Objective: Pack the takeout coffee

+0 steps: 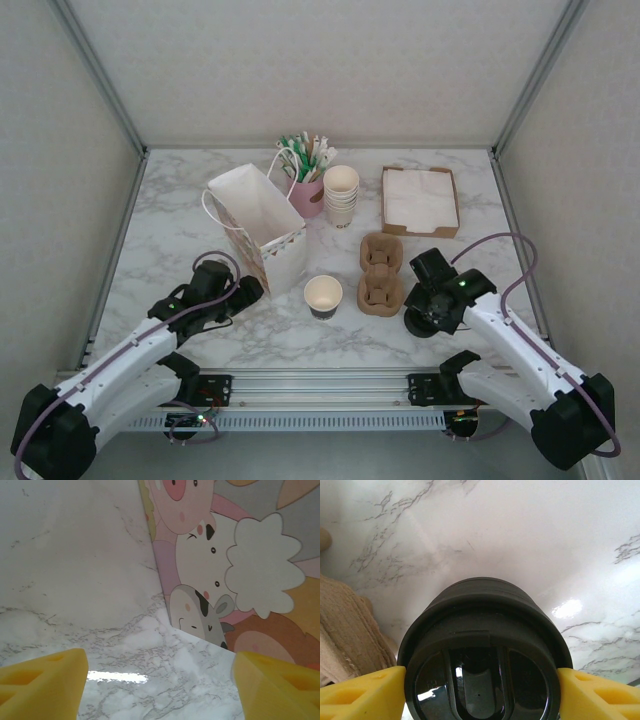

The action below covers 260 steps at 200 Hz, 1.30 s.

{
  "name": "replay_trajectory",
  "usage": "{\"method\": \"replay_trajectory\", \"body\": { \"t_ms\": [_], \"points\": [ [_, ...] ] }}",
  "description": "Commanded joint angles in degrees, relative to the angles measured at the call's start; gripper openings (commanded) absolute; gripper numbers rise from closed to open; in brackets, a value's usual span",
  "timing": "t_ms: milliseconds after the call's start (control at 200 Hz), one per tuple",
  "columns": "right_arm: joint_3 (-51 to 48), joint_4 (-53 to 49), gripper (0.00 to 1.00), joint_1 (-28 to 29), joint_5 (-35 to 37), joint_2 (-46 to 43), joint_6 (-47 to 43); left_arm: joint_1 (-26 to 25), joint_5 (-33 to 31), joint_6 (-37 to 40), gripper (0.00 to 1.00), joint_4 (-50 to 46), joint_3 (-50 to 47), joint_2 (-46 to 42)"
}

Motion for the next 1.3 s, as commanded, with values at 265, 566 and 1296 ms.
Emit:
{"method": "replay_trajectory", "body": {
  "t_ms": [265, 566, 1296],
  "points": [
    [2.4, -4.4, 0.76, -0.3, 4.1, 3.6, -1.3, -1.5, -0.7, -1.4, 0.76, -1.3, -0.4, -1.1],
    [1.4, -1.4, 0.77, -0.3, 0.3, 2.4, 0.1, -2.1, -0.8, -1.6, 0.77, -1.1, -0.5, -1.2],
    [0.4, -0.9, 0.81, -0.3, 2.4, 6.5, -0.6, -3.1, -1.6, -2.3, 0.77, -0.1, -0.4, -0.1]
  ]
}}
